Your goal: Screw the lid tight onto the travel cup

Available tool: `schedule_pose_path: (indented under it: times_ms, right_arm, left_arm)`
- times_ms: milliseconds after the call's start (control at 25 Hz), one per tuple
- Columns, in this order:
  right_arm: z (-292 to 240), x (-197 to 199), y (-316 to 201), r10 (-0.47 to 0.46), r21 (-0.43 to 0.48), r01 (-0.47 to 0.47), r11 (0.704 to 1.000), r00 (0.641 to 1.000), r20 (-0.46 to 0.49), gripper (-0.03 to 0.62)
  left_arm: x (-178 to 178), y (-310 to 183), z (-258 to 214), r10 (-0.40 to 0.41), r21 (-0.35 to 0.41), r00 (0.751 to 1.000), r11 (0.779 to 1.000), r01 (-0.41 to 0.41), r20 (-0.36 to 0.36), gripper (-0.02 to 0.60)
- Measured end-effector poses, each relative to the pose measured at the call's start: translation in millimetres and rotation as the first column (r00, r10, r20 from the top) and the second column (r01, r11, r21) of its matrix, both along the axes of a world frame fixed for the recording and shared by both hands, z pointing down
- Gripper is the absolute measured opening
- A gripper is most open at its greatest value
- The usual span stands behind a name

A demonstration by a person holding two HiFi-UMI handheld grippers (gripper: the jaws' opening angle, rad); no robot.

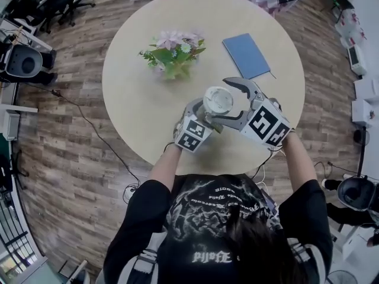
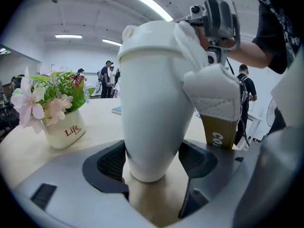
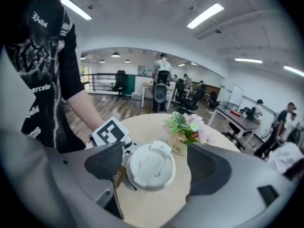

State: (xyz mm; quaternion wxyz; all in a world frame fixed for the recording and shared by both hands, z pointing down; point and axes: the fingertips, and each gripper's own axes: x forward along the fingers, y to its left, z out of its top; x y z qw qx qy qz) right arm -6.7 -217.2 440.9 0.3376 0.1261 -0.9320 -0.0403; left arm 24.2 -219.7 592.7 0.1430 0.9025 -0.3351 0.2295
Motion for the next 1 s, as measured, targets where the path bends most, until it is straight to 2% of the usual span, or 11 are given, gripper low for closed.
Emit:
schedule_pose_path:
  times_ms: [120,200,280,360,480,600,680,760,840,920,1000]
  right_arm:
    - [0,7,-1,-0.222,0.058,0.237,0.970,0.956,-0.194,0.433]
    - [9,16,0,-0.355,0.076,0.410,0.909,0.856,-0.375,0.433]
    - [23,26,2,-0.456,0.062,0.576,0.815,0.704,-0.545,0.449]
    - [32,25,3,-0.512,0.056,0.698,0.714,0.574,-0.639,0.453]
    - [36,13,-1,-0.546,0.078,0.813,0.577,0.455,-0.703,0.462]
    - [46,10,3,-0.586,0.022,0.909,0.417,0.288,-0.757,0.480]
    - [55,12,13,-0.621,-0.028,0.945,0.327,0.193,-0.760,0.482]
    - [59,11,16,-0.632,-0.030,0.962,0.272,0.155,-0.759,0.472]
    - [59,9,12,-0.634,-0.013,0.967,0.253,0.156,-0.757,0.457]
    - [59,8,13,-0.639,0.004,0.964,0.267,0.180,-0.748,0.456]
    - [59,7,15,-0.641,0.019,0.952,0.306,0.220,-0.735,0.456]
  left_arm:
    - [-1,-1,0,0.008,0.000,1.000,1.000,-0.008,-0.004,0.368]
    - [-1,-1,0,0.014,-0.004,1.000,1.000,-0.014,-0.003,0.368]
    - [-2,-1,1,0.021,-0.015,1.000,1.000,-0.021,-0.002,0.368]
    - [-2,0,2,0.034,-0.015,0.999,0.999,-0.034,-0.004,0.367]
    - [0,0,1,0.049,-0.003,0.999,0.999,-0.049,-0.005,0.367]
    - [0,-2,-1,0.055,-0.006,0.998,0.998,-0.055,-0.002,0.367]
    - [0,-2,-2,0.057,-0.006,0.998,0.998,-0.057,-0.004,0.367]
    - [0,-1,-2,0.051,-0.013,0.999,0.999,-0.051,-0.011,0.367]
    - [0,-3,-2,0.039,-0.015,0.999,0.999,-0.040,-0.020,0.367]
    - [0,-3,-2,0.031,-0.003,0.999,1.000,-0.031,-0.016,0.367]
    - [-1,-3,-2,0.026,0.007,1.000,1.000,-0.026,-0.008,0.367]
